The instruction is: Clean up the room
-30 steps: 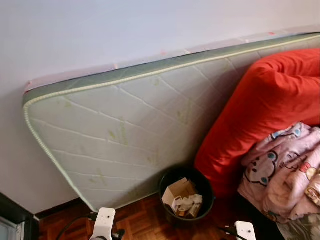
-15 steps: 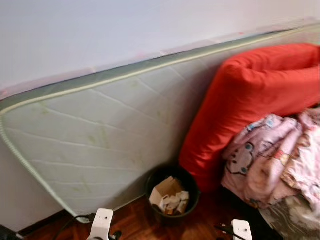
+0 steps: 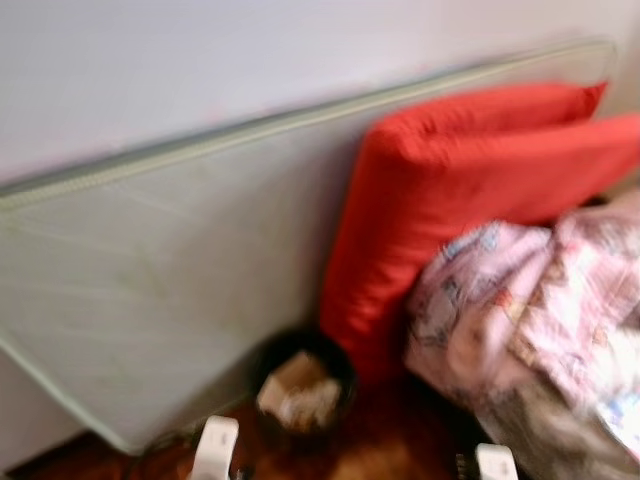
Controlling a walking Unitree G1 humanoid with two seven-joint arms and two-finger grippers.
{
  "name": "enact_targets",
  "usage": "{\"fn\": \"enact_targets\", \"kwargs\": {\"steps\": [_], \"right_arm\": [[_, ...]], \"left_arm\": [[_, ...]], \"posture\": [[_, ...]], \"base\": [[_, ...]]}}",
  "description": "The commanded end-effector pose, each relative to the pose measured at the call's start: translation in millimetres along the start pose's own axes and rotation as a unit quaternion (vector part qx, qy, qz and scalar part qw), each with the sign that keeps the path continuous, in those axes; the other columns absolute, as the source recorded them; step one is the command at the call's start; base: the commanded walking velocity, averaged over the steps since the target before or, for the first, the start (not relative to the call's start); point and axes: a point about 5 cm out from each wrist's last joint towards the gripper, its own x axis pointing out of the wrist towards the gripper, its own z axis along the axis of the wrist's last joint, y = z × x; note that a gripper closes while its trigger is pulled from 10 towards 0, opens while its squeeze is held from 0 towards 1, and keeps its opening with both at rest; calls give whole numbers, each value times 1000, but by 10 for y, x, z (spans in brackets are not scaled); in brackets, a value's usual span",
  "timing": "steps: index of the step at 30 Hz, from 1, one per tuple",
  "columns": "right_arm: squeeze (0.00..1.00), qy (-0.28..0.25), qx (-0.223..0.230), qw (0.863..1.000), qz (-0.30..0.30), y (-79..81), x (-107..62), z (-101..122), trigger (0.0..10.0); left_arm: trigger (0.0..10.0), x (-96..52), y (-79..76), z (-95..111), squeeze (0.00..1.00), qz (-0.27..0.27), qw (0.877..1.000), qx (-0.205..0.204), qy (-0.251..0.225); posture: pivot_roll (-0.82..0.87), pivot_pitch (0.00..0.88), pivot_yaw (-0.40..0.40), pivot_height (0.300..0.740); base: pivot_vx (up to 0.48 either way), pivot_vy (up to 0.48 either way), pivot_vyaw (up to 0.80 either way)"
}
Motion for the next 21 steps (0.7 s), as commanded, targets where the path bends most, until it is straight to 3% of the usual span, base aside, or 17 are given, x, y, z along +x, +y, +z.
{"fn": "enact_targets", "kwargs": {"steps": [1,14,21], "right_arm": [[0,1,1,1000,8,69,10,-2,10000],[0,0,2,1000,10,74,9,-3,10000],[0,-10,2,1000,15,83,13,33,10000]], "left_arm": [[10000,-12,37,-43,0,4,1000,6,12],[10000,-12,36,-49,0,2,1000,10,14],[10000,-8,40,-26,0,3,1000,7,10]], "posture": [[28,0,-36,740],[20,0,-31,740],[24,0,-30,740]], "base": [[0,-405,-669],[0,-406,-640],[0,-406,0]]}}
